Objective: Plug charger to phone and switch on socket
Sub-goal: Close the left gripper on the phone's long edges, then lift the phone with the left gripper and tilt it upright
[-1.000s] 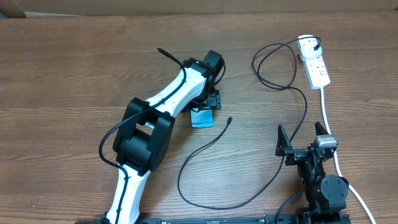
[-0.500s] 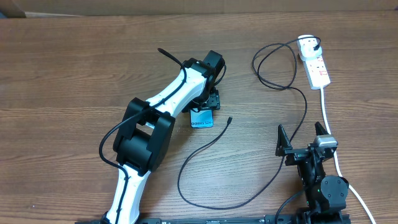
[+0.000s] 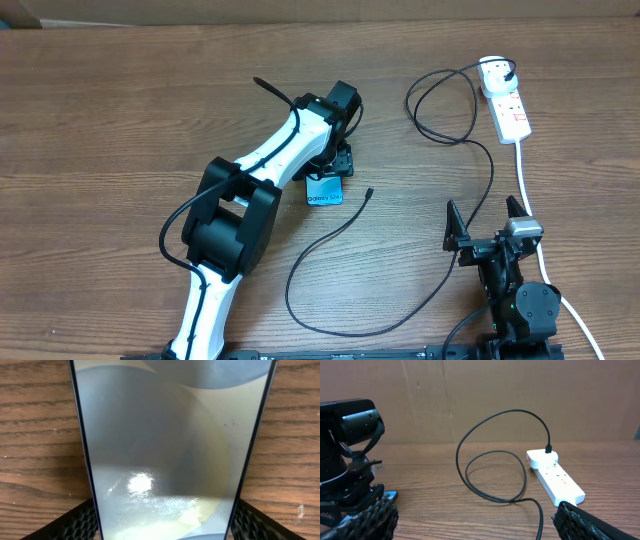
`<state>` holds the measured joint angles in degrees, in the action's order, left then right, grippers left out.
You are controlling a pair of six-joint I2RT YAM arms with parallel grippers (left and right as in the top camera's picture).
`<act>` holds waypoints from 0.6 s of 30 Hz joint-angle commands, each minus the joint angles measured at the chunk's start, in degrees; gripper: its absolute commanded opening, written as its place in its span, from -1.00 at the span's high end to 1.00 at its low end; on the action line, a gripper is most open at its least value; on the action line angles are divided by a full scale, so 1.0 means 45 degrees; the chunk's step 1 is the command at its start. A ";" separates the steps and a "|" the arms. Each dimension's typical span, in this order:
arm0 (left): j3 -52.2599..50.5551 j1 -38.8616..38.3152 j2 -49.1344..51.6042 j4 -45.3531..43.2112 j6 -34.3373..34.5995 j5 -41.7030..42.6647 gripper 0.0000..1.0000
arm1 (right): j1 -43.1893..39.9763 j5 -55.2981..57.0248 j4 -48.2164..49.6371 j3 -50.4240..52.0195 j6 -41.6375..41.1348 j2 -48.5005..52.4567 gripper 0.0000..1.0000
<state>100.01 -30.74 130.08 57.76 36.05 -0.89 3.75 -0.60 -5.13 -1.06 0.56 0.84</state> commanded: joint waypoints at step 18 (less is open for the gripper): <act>0.0175 0.1005 0.0797 0.1239 -0.0413 0.1880 -0.48 | -0.0039 0.0121 0.0068 0.0131 -0.0078 -0.0151 -1.00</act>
<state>101.06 -27.38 130.41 63.02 35.62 5.19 3.75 -0.58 -5.15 -1.06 0.58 0.84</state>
